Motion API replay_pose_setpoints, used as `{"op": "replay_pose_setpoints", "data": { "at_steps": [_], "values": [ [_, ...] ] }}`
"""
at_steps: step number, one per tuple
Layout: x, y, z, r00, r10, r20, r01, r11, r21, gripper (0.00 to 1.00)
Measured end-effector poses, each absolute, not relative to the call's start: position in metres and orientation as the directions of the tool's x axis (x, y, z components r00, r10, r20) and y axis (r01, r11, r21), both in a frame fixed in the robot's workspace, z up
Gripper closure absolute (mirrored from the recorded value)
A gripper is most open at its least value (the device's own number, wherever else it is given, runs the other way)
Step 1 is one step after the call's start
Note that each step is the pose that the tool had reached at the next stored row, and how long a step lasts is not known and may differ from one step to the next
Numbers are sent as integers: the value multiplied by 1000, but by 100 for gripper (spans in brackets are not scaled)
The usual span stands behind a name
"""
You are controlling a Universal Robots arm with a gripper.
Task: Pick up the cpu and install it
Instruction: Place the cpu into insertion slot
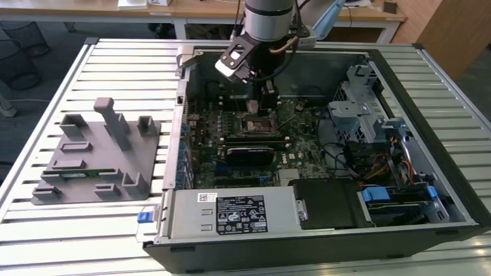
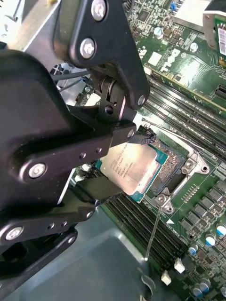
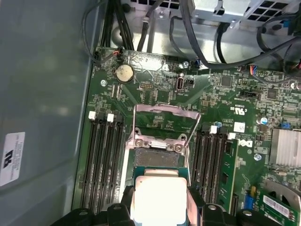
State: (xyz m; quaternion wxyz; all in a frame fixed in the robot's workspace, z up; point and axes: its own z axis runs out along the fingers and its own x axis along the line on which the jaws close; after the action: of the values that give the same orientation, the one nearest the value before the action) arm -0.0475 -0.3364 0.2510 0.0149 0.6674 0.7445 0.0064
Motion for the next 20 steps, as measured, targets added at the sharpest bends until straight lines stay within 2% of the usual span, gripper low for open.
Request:
{"op": "replay_pose_setpoints", "data": {
  "at_steps": [20],
  "values": [
    [-48,-336,222,-85,996,-14,996,86,29,47]
  ]
}}
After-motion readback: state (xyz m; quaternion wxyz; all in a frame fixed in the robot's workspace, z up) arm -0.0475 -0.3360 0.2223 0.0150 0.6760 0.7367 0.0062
